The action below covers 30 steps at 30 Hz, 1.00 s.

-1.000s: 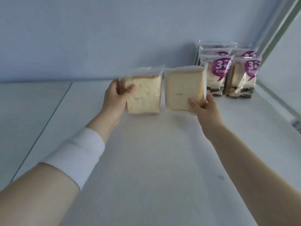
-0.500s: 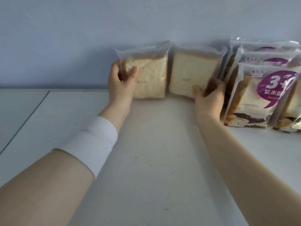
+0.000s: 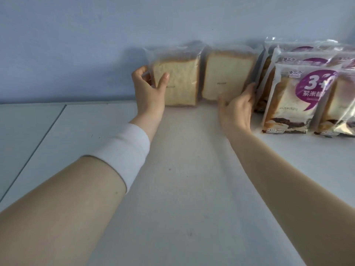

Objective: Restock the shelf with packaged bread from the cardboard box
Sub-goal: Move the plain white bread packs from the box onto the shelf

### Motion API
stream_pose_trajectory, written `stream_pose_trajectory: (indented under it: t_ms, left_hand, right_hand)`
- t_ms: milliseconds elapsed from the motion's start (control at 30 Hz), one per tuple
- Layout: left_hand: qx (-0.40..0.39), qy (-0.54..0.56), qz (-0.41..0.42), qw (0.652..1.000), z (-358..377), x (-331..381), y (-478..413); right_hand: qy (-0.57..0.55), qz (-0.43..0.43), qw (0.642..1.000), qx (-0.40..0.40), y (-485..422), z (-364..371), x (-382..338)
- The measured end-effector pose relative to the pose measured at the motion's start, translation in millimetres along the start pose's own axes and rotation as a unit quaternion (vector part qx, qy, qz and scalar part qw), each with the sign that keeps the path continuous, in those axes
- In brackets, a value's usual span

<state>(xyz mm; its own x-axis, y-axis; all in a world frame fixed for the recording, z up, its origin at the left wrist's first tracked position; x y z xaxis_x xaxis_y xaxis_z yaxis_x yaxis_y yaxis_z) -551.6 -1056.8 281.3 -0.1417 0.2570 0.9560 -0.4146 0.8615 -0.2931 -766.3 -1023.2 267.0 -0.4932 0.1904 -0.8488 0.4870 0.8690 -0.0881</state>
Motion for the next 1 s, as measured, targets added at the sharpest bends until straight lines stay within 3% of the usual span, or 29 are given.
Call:
stream_pose_trajectory:
  t_ms: [100,200,300,400,600,667,833,1000]
  left_hand:
    - [-0.019,-0.147,0.013,0.989,-24.0,12.1,19.7]
    - [-0.067,-0.326,0.104,0.937,-50.5,36.5,62.9]
    - [-0.219,-0.46,0.205,0.836,-51.5,56.6,132.6]
    - [-0.329,-0.532,0.264,0.734,-45.2,82.1,204.4]
    - [-0.449,-0.566,0.39,0.571,7.1,151.8,363.8]
    - [-0.469,-0.539,0.429,0.553,35.5,178.2,425.3]
    - [-0.552,-0.43,0.449,0.556,110.8,203.0,604.5]
    - [-0.653,-0.391,0.449,0.468,158.4,165.3,799.6]
  right_hand:
    - [0.065,-0.024,0.997,-0.016,38.9,-8.3,-3.9]
    - [0.184,-0.094,0.978,-0.038,94.8,-24.5,-6.0]
    - [0.306,-0.124,0.943,-0.039,152.1,-56.8,5.0]
    - [0.382,-0.102,0.917,-0.045,203.6,-105.5,23.3]
    - [0.429,-0.002,0.903,-0.02,285.3,-248.8,82.6]
    - [0.442,0.053,0.895,-0.011,312.9,-306.7,116.3]
    - [0.456,0.197,0.868,0.008,397.6,-452.2,236.7]
    - [0.423,0.384,0.821,-0.003,521.2,-562.3,391.8]
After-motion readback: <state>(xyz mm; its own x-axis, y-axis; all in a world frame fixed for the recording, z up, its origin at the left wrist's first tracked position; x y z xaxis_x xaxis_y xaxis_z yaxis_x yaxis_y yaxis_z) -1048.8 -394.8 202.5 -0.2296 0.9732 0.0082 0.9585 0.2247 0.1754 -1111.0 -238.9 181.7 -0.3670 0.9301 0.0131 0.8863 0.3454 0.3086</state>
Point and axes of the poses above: each hand's wrist, its own y-axis away from the middle knuckle, its own z-axis out of the palm, x = y × z, the point moved 6 cm from there along -y, towards the middle knuckle, and after that the axes turned 3 degrees about z, right-handed, at the moved point
